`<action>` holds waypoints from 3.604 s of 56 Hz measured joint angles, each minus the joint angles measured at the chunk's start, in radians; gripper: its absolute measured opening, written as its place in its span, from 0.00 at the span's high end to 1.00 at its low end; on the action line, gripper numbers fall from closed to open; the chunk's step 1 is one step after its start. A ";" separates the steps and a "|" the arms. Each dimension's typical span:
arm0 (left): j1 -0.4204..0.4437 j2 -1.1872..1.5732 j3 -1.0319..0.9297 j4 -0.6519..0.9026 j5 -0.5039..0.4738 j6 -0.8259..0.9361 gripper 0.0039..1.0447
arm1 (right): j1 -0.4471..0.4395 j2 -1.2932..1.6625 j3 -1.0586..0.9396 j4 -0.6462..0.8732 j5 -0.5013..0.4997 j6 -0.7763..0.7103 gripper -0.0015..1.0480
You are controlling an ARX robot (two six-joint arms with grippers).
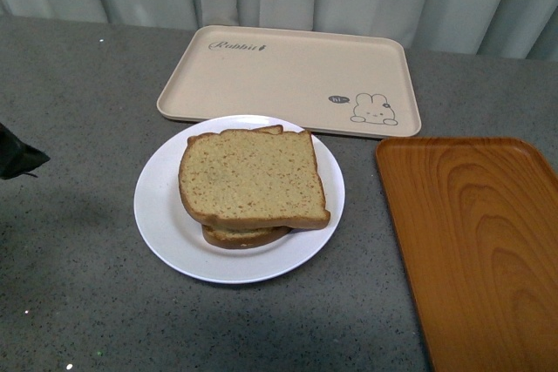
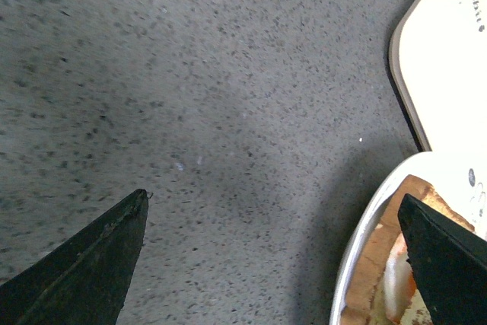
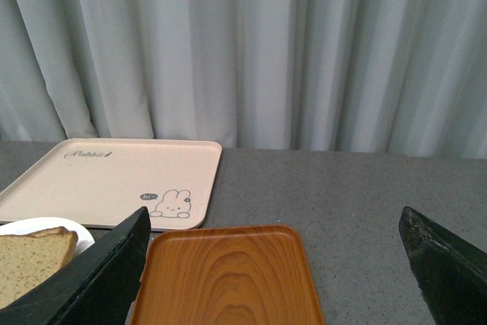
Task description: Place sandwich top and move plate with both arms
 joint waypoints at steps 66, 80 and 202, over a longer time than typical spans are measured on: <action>-0.150 0.236 0.153 0.084 0.192 -0.193 0.06 | 0.000 0.000 0.000 0.000 0.000 0.000 0.09; -0.171 0.248 0.163 0.084 0.196 -0.198 0.06 | 0.000 0.000 0.000 0.000 0.000 0.000 0.09; -0.199 0.349 0.462 0.198 0.200 -0.409 0.96 | 0.000 0.000 0.000 0.000 0.000 0.000 0.09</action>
